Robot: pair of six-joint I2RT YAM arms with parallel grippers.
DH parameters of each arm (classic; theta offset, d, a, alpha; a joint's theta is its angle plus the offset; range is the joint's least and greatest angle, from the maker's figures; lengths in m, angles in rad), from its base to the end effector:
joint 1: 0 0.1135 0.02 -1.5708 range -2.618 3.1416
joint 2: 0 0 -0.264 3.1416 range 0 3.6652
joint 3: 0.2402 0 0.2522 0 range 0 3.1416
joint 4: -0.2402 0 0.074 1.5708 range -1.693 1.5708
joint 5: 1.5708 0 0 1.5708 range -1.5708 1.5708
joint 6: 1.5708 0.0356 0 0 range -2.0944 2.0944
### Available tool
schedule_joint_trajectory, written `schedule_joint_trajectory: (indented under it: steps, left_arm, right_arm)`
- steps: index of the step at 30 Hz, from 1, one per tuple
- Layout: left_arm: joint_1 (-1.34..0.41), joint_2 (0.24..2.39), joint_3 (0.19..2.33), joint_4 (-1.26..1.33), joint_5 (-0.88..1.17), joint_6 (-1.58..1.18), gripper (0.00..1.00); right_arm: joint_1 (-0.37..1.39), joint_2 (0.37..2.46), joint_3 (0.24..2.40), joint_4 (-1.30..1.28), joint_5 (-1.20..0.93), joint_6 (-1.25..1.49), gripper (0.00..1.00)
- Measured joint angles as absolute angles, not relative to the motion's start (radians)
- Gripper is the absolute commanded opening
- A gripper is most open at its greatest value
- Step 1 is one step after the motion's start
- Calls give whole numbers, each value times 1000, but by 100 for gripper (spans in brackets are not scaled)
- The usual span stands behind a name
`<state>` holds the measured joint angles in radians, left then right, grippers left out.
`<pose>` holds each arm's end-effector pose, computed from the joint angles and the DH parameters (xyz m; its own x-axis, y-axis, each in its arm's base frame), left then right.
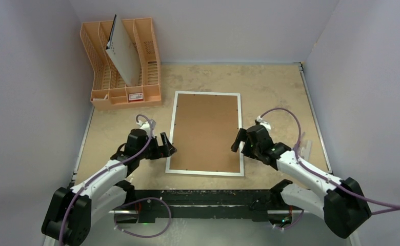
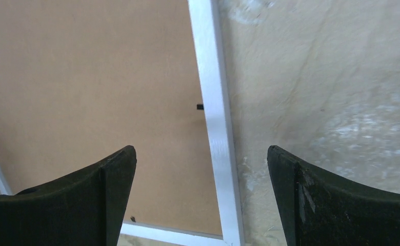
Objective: Take the photo out of the frame
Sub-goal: Turn over the photo frame at the center of the board, then pick up the screwdriver from the center of the board.
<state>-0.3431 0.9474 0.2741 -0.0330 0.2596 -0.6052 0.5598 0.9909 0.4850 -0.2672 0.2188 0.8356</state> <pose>0.1639 -0.0682 0.1516 -0.7922 -0.3009 -0.5309 0.0709 0.8187 -0.5698 0.1706 0.0978 0.1922 -0.6837 0.4260 -0.5925 0.1795 0.8852 0.4292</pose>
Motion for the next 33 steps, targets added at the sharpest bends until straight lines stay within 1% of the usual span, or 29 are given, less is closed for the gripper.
schedule_joint_trajectory:
  steps: [4,7,9,15,17,20,24,27,30,33]
  left_arm:
    - [-350,958,277,-31,263,-604,84]
    - [-363,957,277,-35,275,-604,80]
    - [-381,950,271,-35,288,-608,74]
    - [-454,905,235,-36,299,-620,63]
    - [-469,890,229,-45,287,-628,61]
    - [-487,856,227,-82,270,-644,61]
    - [-497,799,213,-120,261,-670,70]
    - [-504,763,213,-140,253,-686,75]
    - [-506,741,218,-169,233,-695,80]
    - [-506,728,253,-227,206,-695,84]
  right_arm:
    - [548,1077,467,-215,96,804,98]
    - [547,1106,465,-187,57,796,97]
    - [547,1112,465,-171,41,791,97]
    - [546,1111,459,-157,-12,765,95]
    - [537,1104,453,-155,-25,756,95]
    - [534,1082,436,-147,-39,740,95]
    - [534,1044,418,-159,-49,740,97]
    - [537,1011,421,-208,-33,760,99]
    - [538,977,449,-300,41,784,99]
    - [538,946,521,-403,174,823,99]
